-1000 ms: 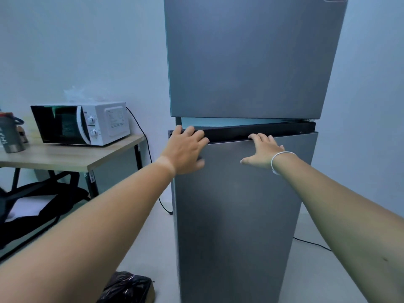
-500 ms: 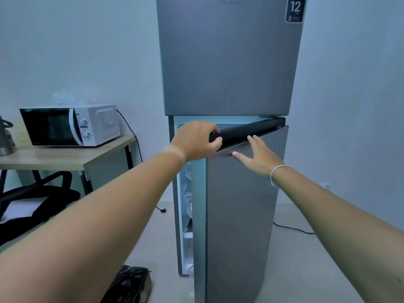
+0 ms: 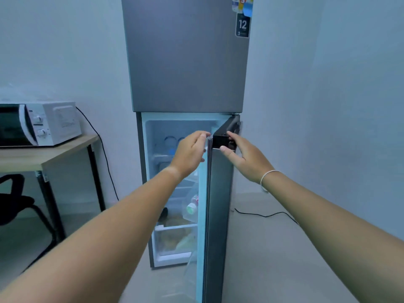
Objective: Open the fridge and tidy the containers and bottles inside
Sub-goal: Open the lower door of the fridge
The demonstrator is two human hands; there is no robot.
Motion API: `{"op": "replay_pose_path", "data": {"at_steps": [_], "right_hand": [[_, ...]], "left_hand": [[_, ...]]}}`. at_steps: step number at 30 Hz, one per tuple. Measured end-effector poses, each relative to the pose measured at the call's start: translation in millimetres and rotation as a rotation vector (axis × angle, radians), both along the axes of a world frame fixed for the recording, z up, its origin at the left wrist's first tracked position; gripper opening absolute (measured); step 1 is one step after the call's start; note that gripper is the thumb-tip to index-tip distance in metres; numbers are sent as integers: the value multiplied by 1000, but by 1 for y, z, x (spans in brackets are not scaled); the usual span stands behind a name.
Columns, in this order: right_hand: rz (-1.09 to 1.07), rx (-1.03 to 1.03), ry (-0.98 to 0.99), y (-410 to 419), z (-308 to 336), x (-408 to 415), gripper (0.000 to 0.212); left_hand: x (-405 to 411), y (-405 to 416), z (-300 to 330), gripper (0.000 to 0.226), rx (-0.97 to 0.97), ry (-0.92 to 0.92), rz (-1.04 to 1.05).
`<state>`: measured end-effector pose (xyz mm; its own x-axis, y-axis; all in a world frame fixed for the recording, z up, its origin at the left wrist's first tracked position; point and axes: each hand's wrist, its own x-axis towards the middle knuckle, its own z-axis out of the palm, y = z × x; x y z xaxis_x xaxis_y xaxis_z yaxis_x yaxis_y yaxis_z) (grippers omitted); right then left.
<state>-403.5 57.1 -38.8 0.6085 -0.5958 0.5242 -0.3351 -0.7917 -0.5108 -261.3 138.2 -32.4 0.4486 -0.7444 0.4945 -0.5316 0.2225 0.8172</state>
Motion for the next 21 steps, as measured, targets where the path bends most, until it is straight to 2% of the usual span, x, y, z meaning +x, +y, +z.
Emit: {"op": "replay_pose_path", "data": {"at_steps": [2, 4, 8, 11, 16, 21], "right_hand": [[-37, 24, -11, 3, 2, -13, 62], [-70, 48, -26, 4, 4, -25, 61], [-156, 28, -15, 4, 12, -46, 59], [-241, -55, 27, 4, 22, -60, 56], [-374, -117, 124, -1, 32, -81, 32], [-459, -100, 90, -8, 30, -100, 28]], "left_hand": [[-6, 4, -25, 36, 76, 9, 4], [-5, 7, -50, 42, 159, -85, 56], [-9, 8, -80, 60, 367, -456, 93], [-20, 5, -79, 64, 389, -691, 152], [-41, -7, -74, 65, 365, -727, 50], [-64, -17, -69, 64, 343, -730, -39]]}}
